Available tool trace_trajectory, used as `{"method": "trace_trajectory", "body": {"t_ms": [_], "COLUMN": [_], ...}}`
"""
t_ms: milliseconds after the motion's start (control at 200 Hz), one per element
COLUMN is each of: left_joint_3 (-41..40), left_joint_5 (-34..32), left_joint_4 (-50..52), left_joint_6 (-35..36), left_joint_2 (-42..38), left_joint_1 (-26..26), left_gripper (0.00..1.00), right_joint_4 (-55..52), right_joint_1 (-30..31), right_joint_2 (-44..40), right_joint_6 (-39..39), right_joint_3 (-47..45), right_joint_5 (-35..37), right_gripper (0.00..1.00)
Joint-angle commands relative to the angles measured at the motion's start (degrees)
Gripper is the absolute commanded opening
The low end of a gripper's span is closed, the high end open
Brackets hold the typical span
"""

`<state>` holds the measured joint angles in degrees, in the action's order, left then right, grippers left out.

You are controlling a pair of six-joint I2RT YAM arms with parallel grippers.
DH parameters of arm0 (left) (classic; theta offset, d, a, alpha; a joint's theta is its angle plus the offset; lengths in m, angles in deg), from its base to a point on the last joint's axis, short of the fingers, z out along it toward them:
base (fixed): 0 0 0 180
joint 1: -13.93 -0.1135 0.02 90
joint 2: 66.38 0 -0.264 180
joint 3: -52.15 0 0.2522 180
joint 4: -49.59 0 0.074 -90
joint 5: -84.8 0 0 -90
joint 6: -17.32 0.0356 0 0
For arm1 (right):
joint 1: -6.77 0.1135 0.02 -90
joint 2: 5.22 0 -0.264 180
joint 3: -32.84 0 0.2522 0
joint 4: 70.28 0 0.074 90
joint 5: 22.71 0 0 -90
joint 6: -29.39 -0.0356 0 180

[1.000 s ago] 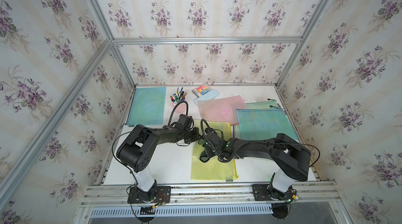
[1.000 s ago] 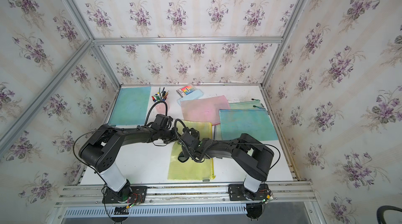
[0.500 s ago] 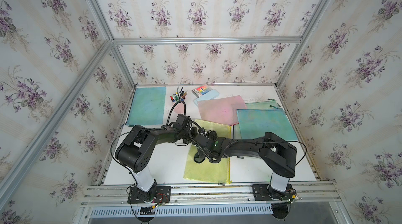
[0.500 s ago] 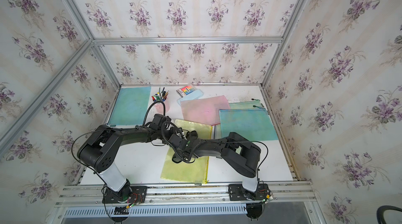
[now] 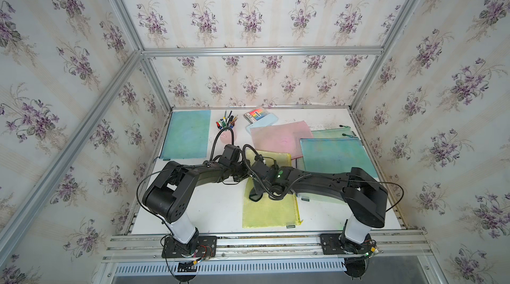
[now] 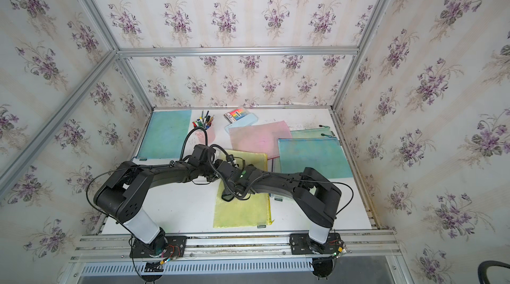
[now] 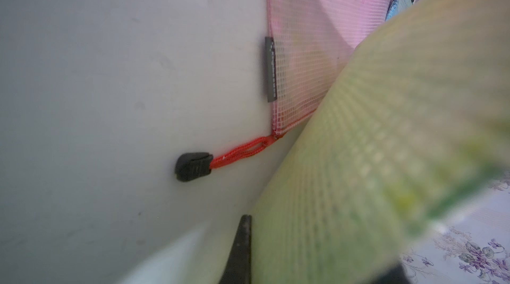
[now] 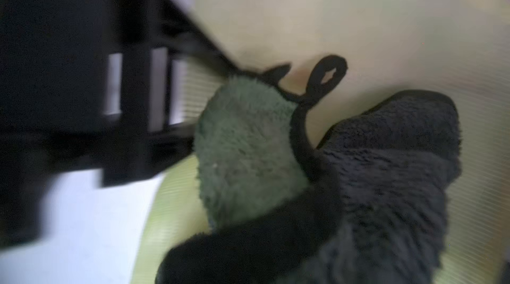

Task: Wipe the document bag
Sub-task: Wipe the dirt from the document bag.

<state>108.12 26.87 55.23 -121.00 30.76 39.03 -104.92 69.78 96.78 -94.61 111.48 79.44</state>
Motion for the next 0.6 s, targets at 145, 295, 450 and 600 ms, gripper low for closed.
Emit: {"method": "trace_trajectory", "body": {"t_ms": [145,295,450,600], "left_joint_3": [-1.2,-0.4,-0.4,-1.0], "left_joint_5": [-0.5,-0.1,-0.5,-0.2], "left_joint_4": [-7.0,-3.5,-1.1,-1.2], "left_joint_6": [-5.2,-2.1,0.3,1.4], "left_joint_2": [1.8,1.1,0.1,-0.3], "left_joint_1": [0.2,0.1,0.1,0.1], "left_gripper": [0.0,0.0,0.0,0.0], "right_joint_4": [7.5,10.0,6.2,5.0], "right_joint_1": [-3.5,-11.5,-13.5,-9.6], "right_joint_2": [4.0,-1.7,-1.3,-3.7], "right_joint_6": [-1.6,-5.7,-6.0,-4.2], "right_joint_3": [-10.1,-21.3,-21.7,-18.0], "right_joint_5": [-2.7,0.9,4.1,4.0], "right_gripper": [0.12,0.13,0.13,0.13]}}
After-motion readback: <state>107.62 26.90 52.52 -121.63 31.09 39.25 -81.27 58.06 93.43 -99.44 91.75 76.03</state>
